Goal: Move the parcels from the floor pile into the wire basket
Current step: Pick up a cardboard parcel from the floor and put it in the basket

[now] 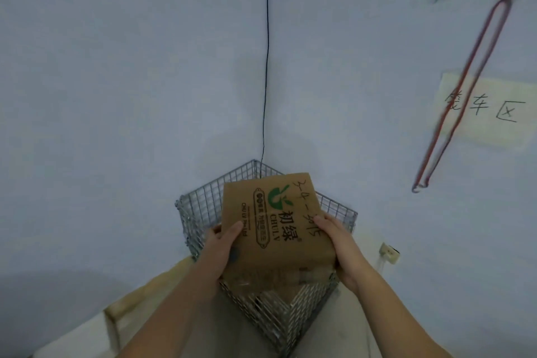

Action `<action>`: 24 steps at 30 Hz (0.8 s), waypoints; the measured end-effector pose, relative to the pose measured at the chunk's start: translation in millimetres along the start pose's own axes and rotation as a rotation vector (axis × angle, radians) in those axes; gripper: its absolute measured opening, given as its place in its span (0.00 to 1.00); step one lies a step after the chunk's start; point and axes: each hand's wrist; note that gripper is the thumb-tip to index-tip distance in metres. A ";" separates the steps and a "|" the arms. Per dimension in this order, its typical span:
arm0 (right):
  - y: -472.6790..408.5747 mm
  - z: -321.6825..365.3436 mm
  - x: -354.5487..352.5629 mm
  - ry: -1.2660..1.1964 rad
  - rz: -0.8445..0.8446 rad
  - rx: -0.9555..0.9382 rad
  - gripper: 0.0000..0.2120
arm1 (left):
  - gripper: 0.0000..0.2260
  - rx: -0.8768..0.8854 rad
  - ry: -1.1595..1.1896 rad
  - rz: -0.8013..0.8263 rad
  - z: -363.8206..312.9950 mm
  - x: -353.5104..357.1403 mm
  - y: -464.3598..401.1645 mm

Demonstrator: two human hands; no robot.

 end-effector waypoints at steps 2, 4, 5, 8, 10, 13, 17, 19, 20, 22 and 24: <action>-17.3 2.2 29.9 0.021 0.002 -0.007 0.23 | 0.25 0.008 -0.042 0.012 -12.1 -27.9 -24.2; -33.6 2.1 52.6 0.041 -0.002 -0.011 0.21 | 0.26 0.018 -0.085 0.022 -20.1 -50.9 -52.3; -41.1 2.0 61.5 0.063 -0.013 -0.005 0.21 | 0.26 0.022 -0.117 0.033 -22.8 -60.0 -66.0; -62.3 0.3 76.9 0.132 -0.031 0.011 0.24 | 0.24 0.052 -0.225 0.084 -27.7 -75.8 -102.3; -78.3 -0.9 81.6 0.182 -0.056 0.022 0.28 | 0.23 0.076 -0.295 0.111 -26.4 -81.1 -129.1; -109.1 -1.1 84.6 0.227 -0.117 0.022 0.29 | 0.22 0.107 -0.365 0.178 -28.9 -79.3 -170.5; -166.3 -6.8 82.7 0.204 -0.186 0.048 0.32 | 0.22 0.144 -0.458 0.238 -29.5 -68.2 -231.1; -199.3 -10.5 86.6 0.159 -0.193 0.077 0.31 | 0.23 0.147 -0.460 0.251 -28.7 -65.5 -262.7; -214.7 -11.5 91.2 0.139 -0.194 0.092 0.30 | 0.23 0.134 -0.463 0.249 -29.9 -65.1 -278.1; -246.2 -17.1 100.2 0.099 -0.194 0.110 0.31 | 0.24 0.108 -0.466 0.240 -34.4 -65.5 -306.5; -277.7 -20.5 107.9 0.097 -0.204 0.121 0.28 | 0.24 0.094 -0.476 0.234 -42.0 -64.2 -337.2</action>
Point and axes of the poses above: each hand's wrist, its own y-axis away from the middle knuckle, its own x-axis out of the palm, z = x × y, and after that the axes turned 3 degrees about x, right-handed
